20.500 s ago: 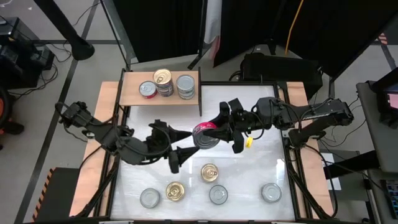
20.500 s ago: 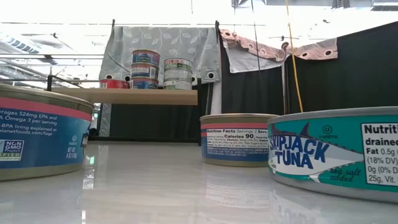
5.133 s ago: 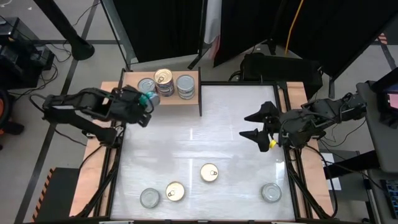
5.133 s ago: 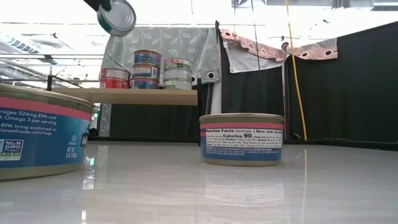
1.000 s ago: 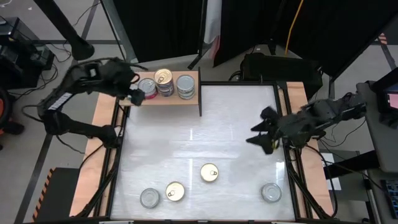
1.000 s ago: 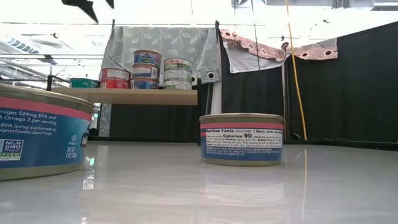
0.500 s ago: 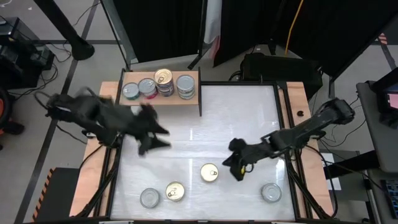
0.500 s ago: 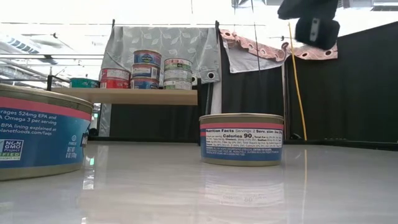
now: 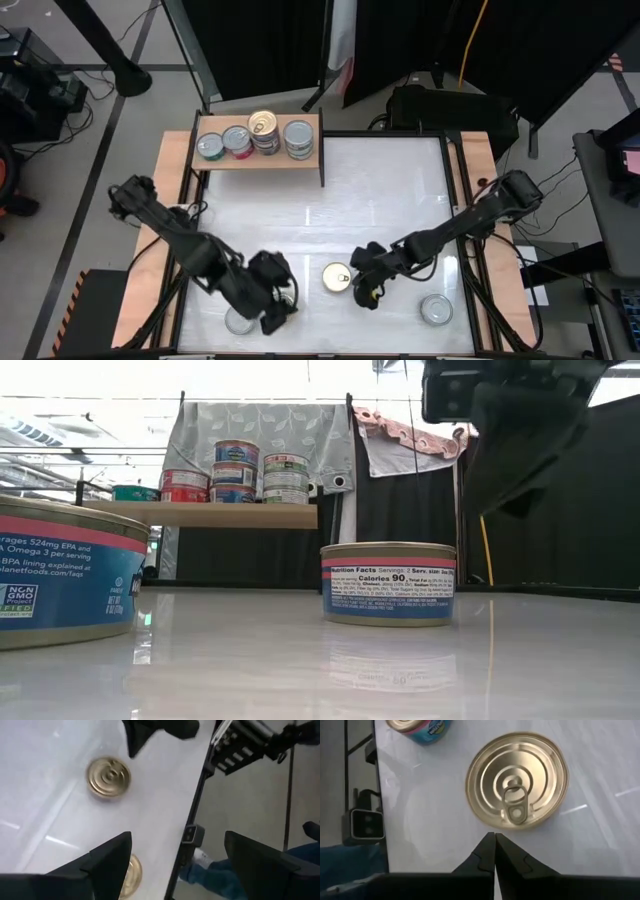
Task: Stack canned seafood by type on shelf
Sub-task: Stack the blue pink tuna can on top of the blue pink tuna cans on the shelf
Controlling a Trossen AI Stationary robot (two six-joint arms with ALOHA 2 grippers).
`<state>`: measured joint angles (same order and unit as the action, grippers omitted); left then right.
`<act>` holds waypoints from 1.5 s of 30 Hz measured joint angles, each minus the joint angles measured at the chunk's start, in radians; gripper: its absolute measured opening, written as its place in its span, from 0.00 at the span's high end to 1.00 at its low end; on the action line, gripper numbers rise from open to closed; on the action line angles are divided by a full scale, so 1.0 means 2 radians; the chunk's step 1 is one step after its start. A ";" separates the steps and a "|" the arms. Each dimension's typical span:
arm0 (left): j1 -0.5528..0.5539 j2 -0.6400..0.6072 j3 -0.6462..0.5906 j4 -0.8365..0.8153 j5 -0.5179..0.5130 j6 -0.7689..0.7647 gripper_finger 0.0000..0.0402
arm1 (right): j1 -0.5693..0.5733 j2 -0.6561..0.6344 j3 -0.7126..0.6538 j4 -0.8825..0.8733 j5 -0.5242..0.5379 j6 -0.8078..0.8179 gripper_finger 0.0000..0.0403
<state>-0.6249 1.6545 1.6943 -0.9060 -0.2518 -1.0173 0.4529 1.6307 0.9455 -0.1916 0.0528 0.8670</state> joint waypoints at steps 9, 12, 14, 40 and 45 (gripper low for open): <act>-0.027 0.039 0.000 0.021 -0.028 -0.051 0.21 | -0.001 0.026 0.000 0.020 0.003 0.001 1.00; -0.029 0.039 0.000 0.020 -0.042 -0.051 0.21 | -0.001 0.030 0.000 0.020 0.021 0.000 1.00; -0.027 0.039 0.000 0.017 -0.058 -0.049 0.21 | -0.003 0.033 0.001 0.021 0.026 0.001 1.00; -0.002 0.039 0.000 -0.014 -0.075 0.001 0.21 | 0.042 0.065 0.000 -0.077 0.012 0.028 1.00; 0.036 0.055 0.000 -0.011 -0.081 -0.056 0.21 | 0.058 0.027 -0.001 -0.158 0.010 0.082 1.00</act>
<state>-0.5538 1.7639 1.6943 -0.9290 -0.4140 -1.1293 0.5682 1.6854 0.9427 -0.5080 0.0721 1.0314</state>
